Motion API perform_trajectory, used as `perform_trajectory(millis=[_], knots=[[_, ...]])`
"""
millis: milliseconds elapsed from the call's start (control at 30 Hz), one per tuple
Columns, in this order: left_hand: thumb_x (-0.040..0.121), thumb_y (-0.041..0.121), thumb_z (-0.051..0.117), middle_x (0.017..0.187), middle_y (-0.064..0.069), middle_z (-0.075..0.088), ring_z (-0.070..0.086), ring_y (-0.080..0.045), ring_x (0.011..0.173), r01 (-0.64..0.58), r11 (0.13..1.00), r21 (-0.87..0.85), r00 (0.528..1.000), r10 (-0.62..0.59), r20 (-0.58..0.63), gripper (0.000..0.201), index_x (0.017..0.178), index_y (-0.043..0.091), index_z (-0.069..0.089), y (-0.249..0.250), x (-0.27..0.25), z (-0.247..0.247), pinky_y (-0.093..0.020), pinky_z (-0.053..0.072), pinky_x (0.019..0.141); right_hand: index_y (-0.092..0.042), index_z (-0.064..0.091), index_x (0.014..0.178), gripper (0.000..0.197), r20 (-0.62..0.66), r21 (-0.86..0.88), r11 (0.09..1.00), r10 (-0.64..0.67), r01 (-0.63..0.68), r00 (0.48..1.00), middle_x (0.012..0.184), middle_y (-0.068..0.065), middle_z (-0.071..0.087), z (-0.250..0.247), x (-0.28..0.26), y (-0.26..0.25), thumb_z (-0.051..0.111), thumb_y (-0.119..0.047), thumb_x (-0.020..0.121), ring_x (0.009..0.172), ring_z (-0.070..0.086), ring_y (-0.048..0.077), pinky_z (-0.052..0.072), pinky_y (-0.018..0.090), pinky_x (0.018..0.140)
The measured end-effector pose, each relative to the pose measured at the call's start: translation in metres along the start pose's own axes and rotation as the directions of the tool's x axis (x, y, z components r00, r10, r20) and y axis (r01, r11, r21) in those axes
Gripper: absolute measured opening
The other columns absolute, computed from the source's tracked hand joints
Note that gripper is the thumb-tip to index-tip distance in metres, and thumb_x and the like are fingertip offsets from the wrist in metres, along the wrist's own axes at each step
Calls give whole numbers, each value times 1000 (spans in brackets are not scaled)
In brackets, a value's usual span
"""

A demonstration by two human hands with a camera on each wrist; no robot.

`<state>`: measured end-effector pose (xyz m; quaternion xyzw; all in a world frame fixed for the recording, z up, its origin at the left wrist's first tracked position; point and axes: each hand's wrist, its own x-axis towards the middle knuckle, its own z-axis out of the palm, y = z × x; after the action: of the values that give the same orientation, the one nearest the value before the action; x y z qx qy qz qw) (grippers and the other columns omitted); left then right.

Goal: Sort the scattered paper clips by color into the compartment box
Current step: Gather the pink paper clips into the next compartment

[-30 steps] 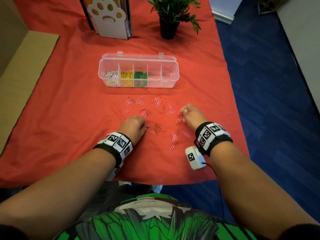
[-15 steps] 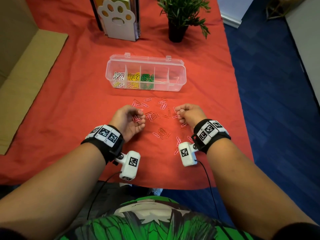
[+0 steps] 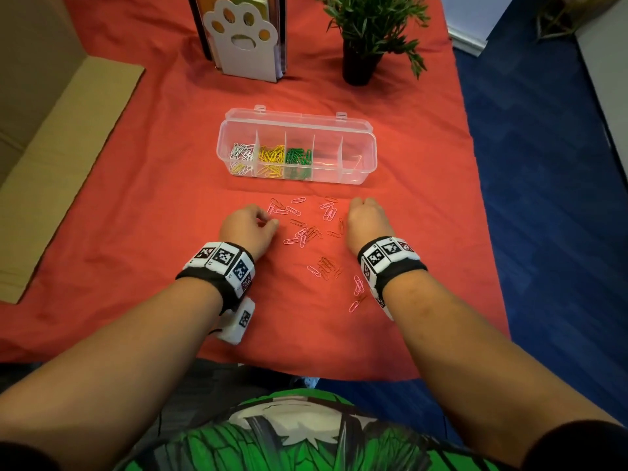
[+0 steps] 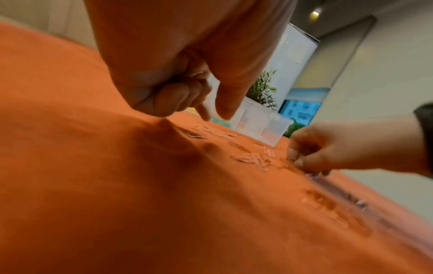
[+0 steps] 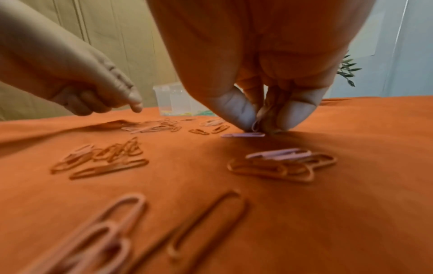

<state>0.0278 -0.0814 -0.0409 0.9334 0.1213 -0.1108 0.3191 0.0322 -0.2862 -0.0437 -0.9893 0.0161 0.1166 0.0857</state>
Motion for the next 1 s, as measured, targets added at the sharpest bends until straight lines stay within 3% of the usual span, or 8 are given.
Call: perform_trajectory(millis=[200,300,367,433,600,767,867,1000], knots=[[80,26,66,105,-15,67,60,-33,100,-55,986,157,998,57,-10,25,99,9,64,-17,2,-3,-34,45,84,-5,56,105,23,167,362,912,141,-193,976,110,15,60,-8,12,-1,47,-6,84,103,58,31,47,37,90],[85,20,58,103,-20,66,59,-36,98,-98,980,174,995,92,41,17,91,5,63,-17,3,0,-37,44,82,-11,59,78,20,341,842,385,162,-378,926,69,5,54,-20,6,-7,41,-5,85,64,51,20,40,30,59],[87,18,54,103,-21,65,58,-37,98,-108,979,174,993,98,70,18,90,3,63,-17,4,1,-39,44,83,-9,54,67,24,433,901,-73,126,-427,893,52,0,35,-27,-4,-11,36,-6,82,50,34,14,25,24,49],[87,17,52,103,-22,64,58,-38,99,-117,978,173,991,105,77,18,91,3,62,-18,5,1,-39,44,84,-9,52,63,21,514,824,-322,76,-466,855,43,-4,30,-28,-9,-15,39,-13,79,47,31,12,23,22,48],[83,25,62,103,-16,62,57,-33,99,-222,960,173,974,209,92,26,105,10,61,-21,5,-2,-35,43,85,-7,60,86,25,497,831,-296,17,-471,867,53,-3,30,-20,-14,-29,36,-1,84,44,31,8,24,20,43],[86,22,56,102,-18,59,56,-36,97,-255,945,206,959,221,174,18,94,7,62,-20,5,2,-39,44,87,-3,61,84,28,458,884,-98,-11,-457,889,63,3,43,-15,-12,-44,36,10,84,46,38,6,30,15,43],[90,19,47,99,-22,61,57,-38,97,-264,944,198,955,227,192,22,93,2,61,-21,8,2,-40,44,86,-4,61,86,26,458,883,-110,-12,-456,889,65,4,47,-16,-9,-43,38,10,87,52,46,9,39,15,45],[85,25,49,77,-13,57,51,-26,73,-55,991,-119,961,85,264,22,85,5,58,-15,6,-10,-36,39,67,-8,61,89,20,481,865,-167,11,-472,877,68,1,50,-19,-7,-35,42,-1,92,57,48,10,39,19,49]])
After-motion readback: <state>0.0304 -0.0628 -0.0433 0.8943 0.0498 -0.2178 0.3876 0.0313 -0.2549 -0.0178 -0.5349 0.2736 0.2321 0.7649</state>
